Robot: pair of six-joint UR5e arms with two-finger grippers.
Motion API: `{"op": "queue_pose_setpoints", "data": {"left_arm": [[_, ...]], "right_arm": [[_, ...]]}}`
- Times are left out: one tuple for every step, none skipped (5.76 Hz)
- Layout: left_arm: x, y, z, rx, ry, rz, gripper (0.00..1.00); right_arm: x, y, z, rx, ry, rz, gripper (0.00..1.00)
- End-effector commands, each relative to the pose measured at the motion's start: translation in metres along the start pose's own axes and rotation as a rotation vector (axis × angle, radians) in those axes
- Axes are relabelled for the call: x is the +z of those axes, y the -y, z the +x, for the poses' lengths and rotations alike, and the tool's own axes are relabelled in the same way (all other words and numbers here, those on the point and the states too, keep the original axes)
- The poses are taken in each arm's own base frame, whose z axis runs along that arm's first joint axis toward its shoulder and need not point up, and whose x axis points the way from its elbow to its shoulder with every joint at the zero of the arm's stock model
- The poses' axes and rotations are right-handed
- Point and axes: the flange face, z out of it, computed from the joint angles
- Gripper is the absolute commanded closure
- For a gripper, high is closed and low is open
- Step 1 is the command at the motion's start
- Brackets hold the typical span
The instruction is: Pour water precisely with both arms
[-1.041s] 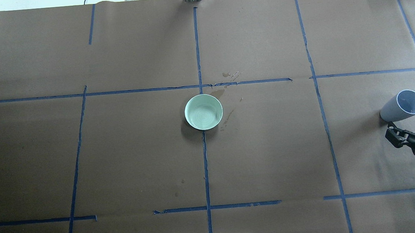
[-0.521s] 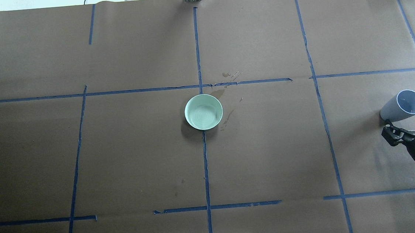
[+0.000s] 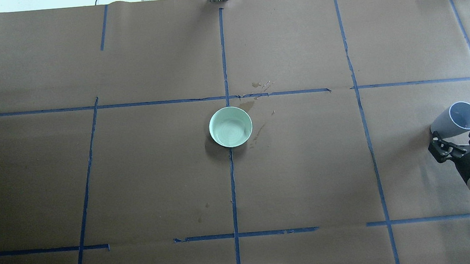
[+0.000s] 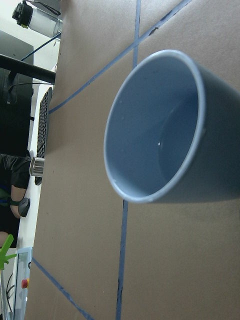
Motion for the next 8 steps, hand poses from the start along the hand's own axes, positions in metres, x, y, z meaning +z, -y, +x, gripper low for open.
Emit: {"op": "queue_pose_setpoints", "data": {"left_arm": [[0.001,0.000,-0.001,-0.002,0.000,-0.001,0.00],[0.000,-0.001,0.000,0.001,0.000,0.001,0.00],[-0.001,0.000,0.001,0.000,0.000,0.002,0.00],[-0.001,0.001,0.001,0.000,0.000,0.002,0.00],[0.000,0.003,0.000,-0.001,0.000,0.001,0.00],[0.001,0.003,-0.002,-0.004,0.000,-0.002,0.00],[0.001,0.003,-0.001,-0.009,0.000,-0.001,0.00],[0.001,0.003,-0.001,-0.009,0.000,-0.001,0.00]], "right_arm": [[0.002,-0.001,0.003,-0.008,-0.007,0.024,0.01],[0.002,0.001,0.002,-0.008,-0.008,0.041,0.01],[0.008,0.000,0.000,-0.006,-0.015,0.050,0.01],[0.018,0.000,-0.015,-0.017,-0.016,0.071,0.01],[0.021,0.002,-0.013,-0.017,-0.026,0.083,0.01],[0.027,0.006,-0.005,-0.019,-0.047,0.094,0.01],[0.030,0.011,-0.002,-0.028,-0.059,0.104,0.01],[0.033,0.016,-0.001,-0.031,-0.068,0.115,0.00]]}}
